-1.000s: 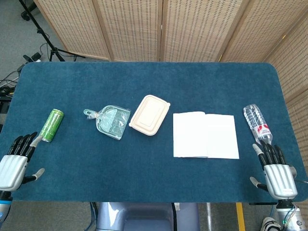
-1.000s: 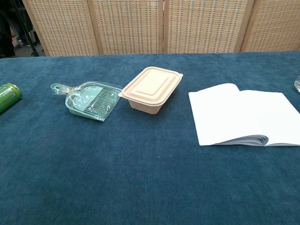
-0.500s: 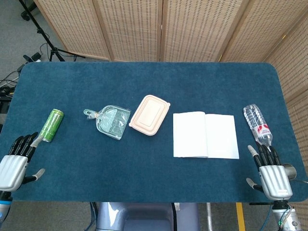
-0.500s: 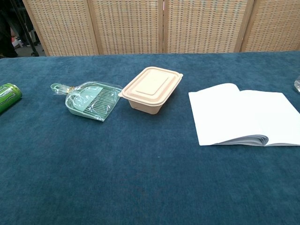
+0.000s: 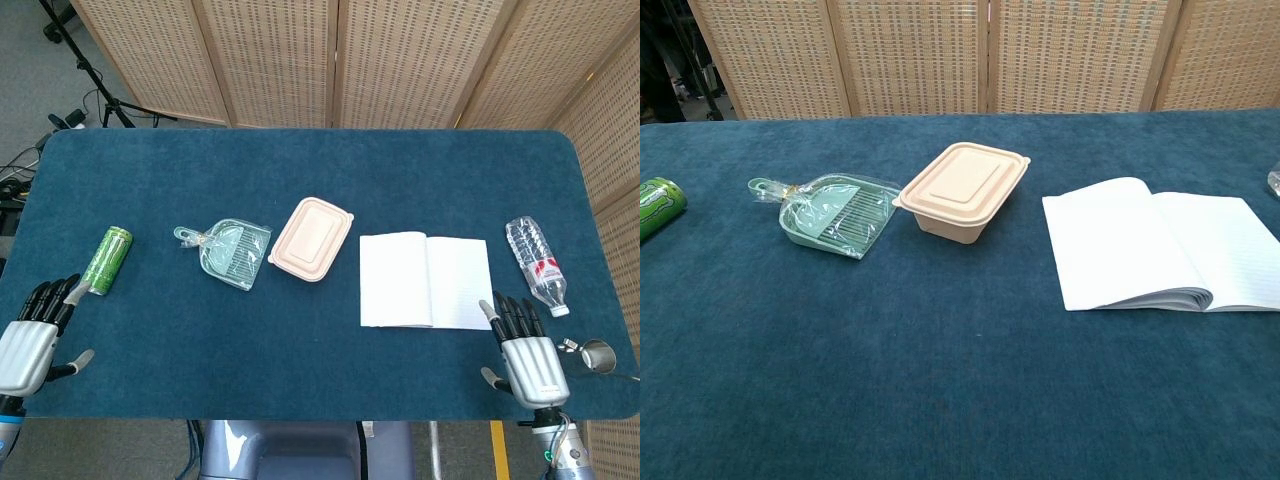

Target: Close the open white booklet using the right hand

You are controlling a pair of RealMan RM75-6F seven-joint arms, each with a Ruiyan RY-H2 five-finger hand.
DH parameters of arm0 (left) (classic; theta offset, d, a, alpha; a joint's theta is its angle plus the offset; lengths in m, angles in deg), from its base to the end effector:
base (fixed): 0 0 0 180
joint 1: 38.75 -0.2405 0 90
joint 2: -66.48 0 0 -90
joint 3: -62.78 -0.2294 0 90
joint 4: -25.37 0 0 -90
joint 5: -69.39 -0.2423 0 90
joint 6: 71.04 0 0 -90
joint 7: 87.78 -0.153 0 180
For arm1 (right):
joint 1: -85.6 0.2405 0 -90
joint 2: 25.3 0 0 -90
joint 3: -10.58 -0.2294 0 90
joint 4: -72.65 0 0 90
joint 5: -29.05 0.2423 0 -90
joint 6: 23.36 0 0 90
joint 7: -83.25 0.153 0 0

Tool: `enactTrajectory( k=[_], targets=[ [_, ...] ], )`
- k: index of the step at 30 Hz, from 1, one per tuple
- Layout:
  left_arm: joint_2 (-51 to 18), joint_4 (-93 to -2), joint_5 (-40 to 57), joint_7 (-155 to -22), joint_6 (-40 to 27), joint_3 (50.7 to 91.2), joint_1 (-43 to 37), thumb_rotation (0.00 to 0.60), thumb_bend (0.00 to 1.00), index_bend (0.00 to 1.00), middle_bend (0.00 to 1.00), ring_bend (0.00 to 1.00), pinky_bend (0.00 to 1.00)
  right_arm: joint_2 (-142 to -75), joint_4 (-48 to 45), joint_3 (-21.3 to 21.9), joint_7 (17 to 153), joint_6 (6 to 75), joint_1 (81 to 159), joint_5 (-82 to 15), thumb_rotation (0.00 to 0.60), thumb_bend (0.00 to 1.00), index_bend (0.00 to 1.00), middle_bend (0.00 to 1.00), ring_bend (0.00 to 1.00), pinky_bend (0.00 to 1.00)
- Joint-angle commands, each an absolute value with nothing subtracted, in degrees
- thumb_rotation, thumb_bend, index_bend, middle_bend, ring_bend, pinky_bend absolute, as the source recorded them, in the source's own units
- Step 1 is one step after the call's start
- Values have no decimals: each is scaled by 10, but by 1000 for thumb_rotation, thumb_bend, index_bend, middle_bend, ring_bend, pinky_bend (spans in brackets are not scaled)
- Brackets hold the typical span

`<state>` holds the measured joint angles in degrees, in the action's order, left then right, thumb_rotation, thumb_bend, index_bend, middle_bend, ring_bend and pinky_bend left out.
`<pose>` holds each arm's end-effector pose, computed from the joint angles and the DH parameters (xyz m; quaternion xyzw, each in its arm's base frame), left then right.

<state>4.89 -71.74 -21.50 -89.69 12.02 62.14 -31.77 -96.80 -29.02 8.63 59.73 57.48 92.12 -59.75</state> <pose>-0.2748 0.1837 0.1043 -0.6449 -0.3848 -0.3862 0.5356 -0.2309 -0.1873 0.0539 0.6655 -0.3448 0.3532 0.5599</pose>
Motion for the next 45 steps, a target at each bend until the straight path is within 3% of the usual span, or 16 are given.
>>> enactTrajectory(
  k=[1, 17, 45],
  targets=[
    [50, -718, -217, -894, 122, 621, -318, 600, 185, 0, 0, 0, 0, -995, -312, 73, 560, 549, 942, -578, 600, 0, 58, 0, 0, 0],
    [52, -715, -225, -883, 123, 617, -318, 600, 186, 0, 0, 0, 0, -1144, -300, 1, 388, 531, 1000, -430, 600, 0, 59, 0, 0, 0],
    [54, -715, -229, -876, 123, 614, -317, 600, 186, 0, 0, 0, 0, -1223, -273, 5, 327, 568, 1029, -356, 600, 2, 58, 0, 0, 0]
  ],
)
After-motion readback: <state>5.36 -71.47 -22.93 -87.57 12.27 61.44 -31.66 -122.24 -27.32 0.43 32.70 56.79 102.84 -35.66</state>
